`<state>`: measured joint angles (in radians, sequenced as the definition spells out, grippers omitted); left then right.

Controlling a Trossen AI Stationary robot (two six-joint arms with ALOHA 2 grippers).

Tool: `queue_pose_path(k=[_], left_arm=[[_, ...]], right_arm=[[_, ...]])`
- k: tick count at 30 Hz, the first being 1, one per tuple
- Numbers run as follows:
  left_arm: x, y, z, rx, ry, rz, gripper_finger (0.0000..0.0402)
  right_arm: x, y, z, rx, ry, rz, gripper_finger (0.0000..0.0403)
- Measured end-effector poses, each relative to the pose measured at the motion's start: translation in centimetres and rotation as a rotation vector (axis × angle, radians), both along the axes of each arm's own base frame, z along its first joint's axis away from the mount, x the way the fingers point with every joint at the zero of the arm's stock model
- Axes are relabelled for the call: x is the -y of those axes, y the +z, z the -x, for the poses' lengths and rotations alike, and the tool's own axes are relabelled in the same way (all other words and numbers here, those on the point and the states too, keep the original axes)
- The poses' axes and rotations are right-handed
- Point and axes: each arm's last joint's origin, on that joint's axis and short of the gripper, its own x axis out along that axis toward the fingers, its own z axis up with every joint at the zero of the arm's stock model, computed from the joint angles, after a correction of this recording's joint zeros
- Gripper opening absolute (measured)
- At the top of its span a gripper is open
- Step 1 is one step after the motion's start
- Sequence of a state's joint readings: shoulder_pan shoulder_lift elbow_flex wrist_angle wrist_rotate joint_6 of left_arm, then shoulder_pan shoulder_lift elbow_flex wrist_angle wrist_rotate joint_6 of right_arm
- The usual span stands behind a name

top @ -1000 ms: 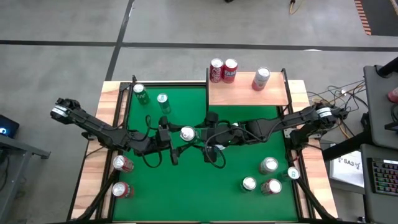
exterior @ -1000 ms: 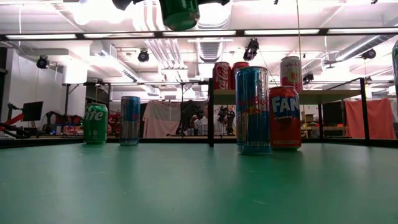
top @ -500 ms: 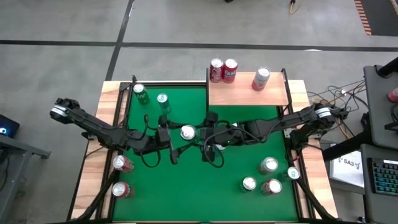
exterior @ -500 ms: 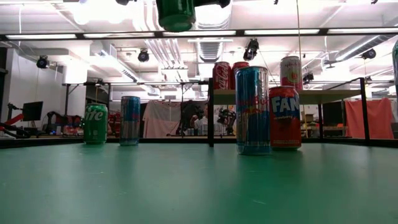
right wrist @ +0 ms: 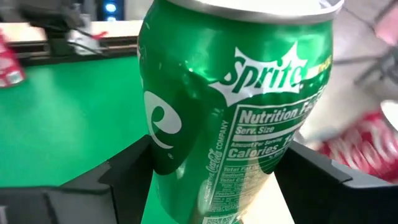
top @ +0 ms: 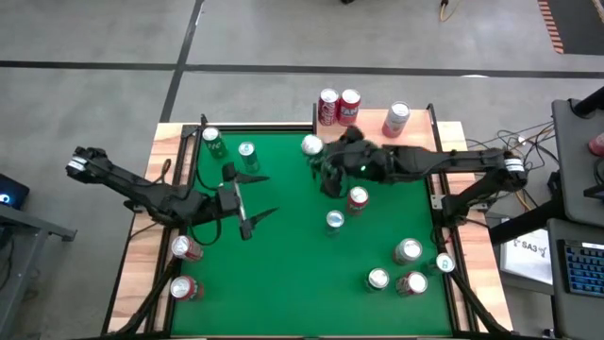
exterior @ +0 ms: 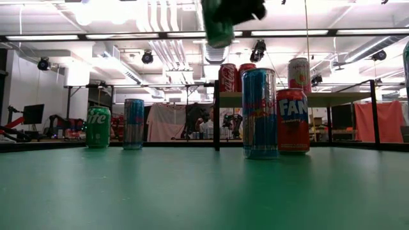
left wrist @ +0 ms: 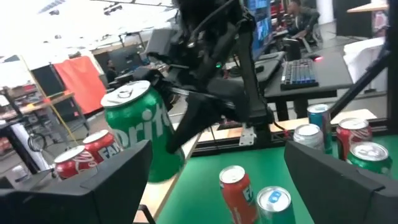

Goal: Place canned beverage on shelf
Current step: Put the bottom left green soda can on the shelf

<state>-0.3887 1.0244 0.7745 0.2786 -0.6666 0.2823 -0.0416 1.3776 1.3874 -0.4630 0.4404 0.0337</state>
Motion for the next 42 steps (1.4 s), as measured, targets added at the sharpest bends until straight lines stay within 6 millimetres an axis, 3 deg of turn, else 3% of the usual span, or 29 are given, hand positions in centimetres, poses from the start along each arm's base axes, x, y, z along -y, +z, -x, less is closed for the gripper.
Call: queue_pose_path(k=[9,16,21,36,42], left_arm=[[-0.7,-1.0,1.7,0.001,0.004,0.002,0.0349],[-0.8,-0.8,2.0,0.009,0.006,0.002,0.0349],[-0.8,-0.9,1.8,-0.004,0.007,-0.021,0.0349],[-0.8,-0.9,1.8,-0.005,0.008,-0.026,0.0349],[-0.8,-0.9,1.8,-0.007,0.008,-0.032,0.0349]], right_arm=[[3.8,-3.6,6.4,0.137,-0.215,-0.075,0.0274],[5.1,-7.2,9.3,0.242,-0.347,-0.124,0.0274],[5.1,-9.0,10.0,0.206,-0.433,-0.094,0.0274],[5.4,-10.4,9.7,0.154,-0.515,-0.044,0.0274],[5.5,-10.5,9.7,0.154,-0.534,-0.033,0.0316]])
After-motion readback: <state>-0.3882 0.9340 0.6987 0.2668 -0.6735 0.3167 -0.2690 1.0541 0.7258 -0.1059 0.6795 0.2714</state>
